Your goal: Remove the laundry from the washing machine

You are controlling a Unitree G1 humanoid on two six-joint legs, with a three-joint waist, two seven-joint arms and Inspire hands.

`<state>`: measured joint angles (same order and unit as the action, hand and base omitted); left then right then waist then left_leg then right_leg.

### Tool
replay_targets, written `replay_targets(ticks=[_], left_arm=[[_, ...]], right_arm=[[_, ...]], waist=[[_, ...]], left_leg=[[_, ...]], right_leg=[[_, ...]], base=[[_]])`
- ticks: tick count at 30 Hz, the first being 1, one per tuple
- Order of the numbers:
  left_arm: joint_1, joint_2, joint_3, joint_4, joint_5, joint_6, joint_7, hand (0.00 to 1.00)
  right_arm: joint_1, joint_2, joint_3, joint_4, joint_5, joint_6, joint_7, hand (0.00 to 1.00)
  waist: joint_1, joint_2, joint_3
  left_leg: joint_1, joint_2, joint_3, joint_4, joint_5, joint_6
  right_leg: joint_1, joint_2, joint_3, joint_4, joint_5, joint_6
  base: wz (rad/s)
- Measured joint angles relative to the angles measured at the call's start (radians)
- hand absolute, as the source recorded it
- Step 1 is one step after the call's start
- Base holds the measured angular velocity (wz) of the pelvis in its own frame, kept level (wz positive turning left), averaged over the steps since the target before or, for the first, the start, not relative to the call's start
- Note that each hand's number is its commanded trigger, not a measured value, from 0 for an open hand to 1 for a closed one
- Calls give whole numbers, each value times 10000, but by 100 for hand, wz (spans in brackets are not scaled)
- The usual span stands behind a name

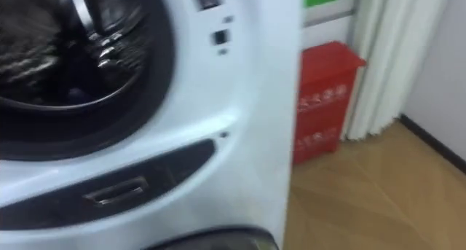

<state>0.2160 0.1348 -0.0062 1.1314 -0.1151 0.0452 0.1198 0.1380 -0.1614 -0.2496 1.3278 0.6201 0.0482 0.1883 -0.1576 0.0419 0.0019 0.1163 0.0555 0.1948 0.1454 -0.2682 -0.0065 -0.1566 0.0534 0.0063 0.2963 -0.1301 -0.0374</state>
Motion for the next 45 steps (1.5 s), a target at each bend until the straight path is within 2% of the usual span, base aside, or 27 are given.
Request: replay_targets(ticks=[2, 4, 6, 7, 9, 11, 15, 17, 19, 23, 26, 28, 29, 30, 32, 33, 34, 35, 36, 37, 38, 39, 41, 42, 43, 44, 45], left_arm=[[-50, 22, 258, 111, 2, -14, 15, 0], [-71, 85, 478, 241, -7, -9, 19, 0], [-78, 106, 563, 195, -3, -5, 30, 0], [-101, 140, 623, 199, 16, -5, 56, 0], [-109, 186, 640, 190, 44, 7, 85, 0], [-146, 216, 632, 189, 119, 87, 194, 0], [-162, 165, 630, 160, 530, 377, 469, 0], [-224, 165, 621, 152, 552, 384, 595, 0], [-197, 123, 620, -129, 686, 391, 731, 0], [-284, 82, 610, -201, 688, 360, 965, 0], [-280, 56, 615, -337, 1121, 372, 1081, 0], [-218, 39, 625, -639, 1265, 360, 1059, 0], [-239, 52, 641, -693, 1326, 357, 1037, 0], [-294, 92, 627, -816, 1505, 337, 1009, 0], [-298, 103, 595, -1114, 1712, 291, 877, 0], [-311, 35, 588, -1388, 1757, 277, 809, 0], [-402, -17, 538, -1591, 1767, 246, 706, 0], [-503, -67, 457, -1603, 1837, 228, 647, 0], [-521, -178, 370, -1625, 1970, 203, 532, 0], [-629, -256, 354, -1651, 1972, 202, 365, 0], [-759, -266, 301, -1671, 1959, 201, 288, 0], [-1063, -273, 113, -1679, 1955, 166, 166, 0], [-1532, -293, -83, -1791, 1958, 116, 14, 0], [-1755, -307, -309, -1925, 1957, 62, -38, 0], [-2024, -342, -481, -1877, 1961, 118, -52, 0], [-2161, -354, -504, -1897, 1969, 103, -53, 0], [-2281, -358, -629, -1891, 1963, 41, -63, 0]], right_arm=[[-49, 143, 255, 56, -238, 35, 50, 0], [-49, 183, 704, 125, -364, 108, 100, 0], [-85, 175, 1036, 116, -421, 154, -2, 0], [-120, 173, 1192, 106, -605, 161, -61, 0], [-147, 138, 1502, -39, -1001, 165, -156, 0], [-145, 123, 1706, -144, -1313, 168, -263, 0], [-284, 15, 2192, -207, -1979, 155, -516, 0], [-325, 1, 2475, -224, -1992, 142, -629, 0], [-382, 1, 2738, -409, -2154, 153, -776, 0], [-392, -14, 3062, -555, -2204, 150, -881, 0], [-351, 20, 3063, -573, -2271, 175, -881, 0], [-332, 15, 3050, -640, -2323, 164, -922, 0], [-345, 17, 3053, -643, -2341, 156, -936, 0], [-381, 17, 3067, -670, -2356, 155, -959, 0], [-443, -33, 3077, -707, -2753, 71, -1033, 0], [-431, -68, 3078, -836, -3024, -73, -1086, 0], [-400, -70, 3051, -924, -3189, -221, -1098, 0], [-384, -111, 3012, -977, -3211, -267, -1108, 0], [-337, -276, 3004, -1025, -3237, -355, -1135, 0], [-316, -357, 2999, -1058, -3311, -411, -1141, 0], [-298, -357, 2981, -1101, -3317, -431, -1148, 0], [-204, -351, 2920, -1234, -3323, -468, -1189, 0], [-174, -302, 2670, -1244, -3346, -509, -1201, 0], [-177, -289, 2655, -1239, -3416, -559, -1196, 0], [-233, -301, 2638, -1210, -3505, -606, -1189, 0], [-274, -303, 2637, -1201, -3516, -623, -1185, 0], [-314, -300, 2634, -1209, -3517, -676, -1134, 0]], waist=[[83, -182, -6], [407, -314, 52], [612, -421, 37], [778, -417, 14], [885, -526, 58], [976, -557, 54], [1132, -573, 61], [1132, -622, 93], [1192, -713, 182], [1297, -765, 166], [1361, -816, 132], [1394, -802, 126], [1396, -814, 124], [1412, -876, 82], [1439, -832, 61], [1395, -702, 68], [1304, -677, 24], [1290, -568, 76], [1275, -350, 104], [1114, -106, 70], [1031, -36, 84], [879, 49, 65], [629, 86, 83], [522, 105, 93], [517, 167, 74], [496, 189, 90], [502, 200, 138]], left_leg=[[10, 27, -205, 39, 18, 6], [137, 47, -312, 95, 24, 10], [159, 51, -315, 90, 24, 10], [155, 53, -314, 81, 24, 10], [160, 67, -321, 76, 24, 10], [164, 87, -327, 74, 24, 9], [362, 155, -362, 73, 23, 8], [374, 193, -416, 81, 23, 7], [478, 238, -415, 84, 23, 7], [517, 246, -414, 195, 19, 2], [477, 259, -439, 357, -4, -38], [153, 358, -444, 943, -163, -282], [15, 377, -439, 1192, -189, -320], [-401, 403, -520, 1924, -207, -348], [-994, 455, -789, 2999, -216, -361], [-1318, 533, -1061, 3489, -227, -381], [-1570, 580, -1256, 4045, -303, -464], [-1683, 709, -1303, 4587, -348, -485], [-1717, 924, -1315, 5800, -377, -540], [-1481, 983, -1471, 6473, -374, -548], [-1306, 984, -1511, 6566, -365, -563], [-940, 952, -1534, 6439, -339, -610], [-221, 782, -1881, 5762, -288, -707], [225, 739, -2131, 5064, -323, -810], [656, 734, -2260, 4135, -471, -960], [850, 758, -2281, 3678, -537, -945], [1098, 765, -2294, 2811, -885, -953]], right_leg=[[208, 2, -170, -232, 34, 7], [552, 1, -333, -507, 37, 13], [713, -13, -407, -657, 44, 26], [754, -12, -417, -770, 64, 56], [836, -17, -492, -851, 76, 71], [932, -26, -611, -941, 83, 81], [1250, 10, -732, -1128, 84, 81], [1302, 21, -884, -1143, 82, 78], [1427, 66, -897, -1155, 67, 54], [1594, 65, -931, -1244, 48, 13], [1636, 55, -1015, -1217, -2, -64], [1507, 48, -1158, -992, -70, -163], [1407, 51, -1200, -856, -108, -221], [1168, 13, -1360, -589, -143, -289], [1040, -6, -1480, -549, -138, -330], [992, 13, -1518, -557, -82, -453], [798, 19, -1606, -561, -155, -638], [737, 82, -1612, -465, -179, -681], [700, 249, -1815, -367, -198, -785], [680, 356, -1969, -281, -206, -859], [637, 366, -2059, -204, -226, -888], [468, 364, -2173, -74, -227, -892], [177, 350, -2304, 199, -209, -917], [-103, 349, -2364, 422, -180, -918], [-442, 340, -2408, 669, -117, -909], [-611, 333, -2432, 766, -70, -909], [-950, 295, -2446, 917, 93, -886]], base=[[30], [19], [17], [8], [9], [12], [5], [13], [5], [7], [10], [7], [0], [-10], [-23], [-16], [-16], [-28], [-32], [-18], [18], [25], [23], [17], [9], [-3], [-4]])
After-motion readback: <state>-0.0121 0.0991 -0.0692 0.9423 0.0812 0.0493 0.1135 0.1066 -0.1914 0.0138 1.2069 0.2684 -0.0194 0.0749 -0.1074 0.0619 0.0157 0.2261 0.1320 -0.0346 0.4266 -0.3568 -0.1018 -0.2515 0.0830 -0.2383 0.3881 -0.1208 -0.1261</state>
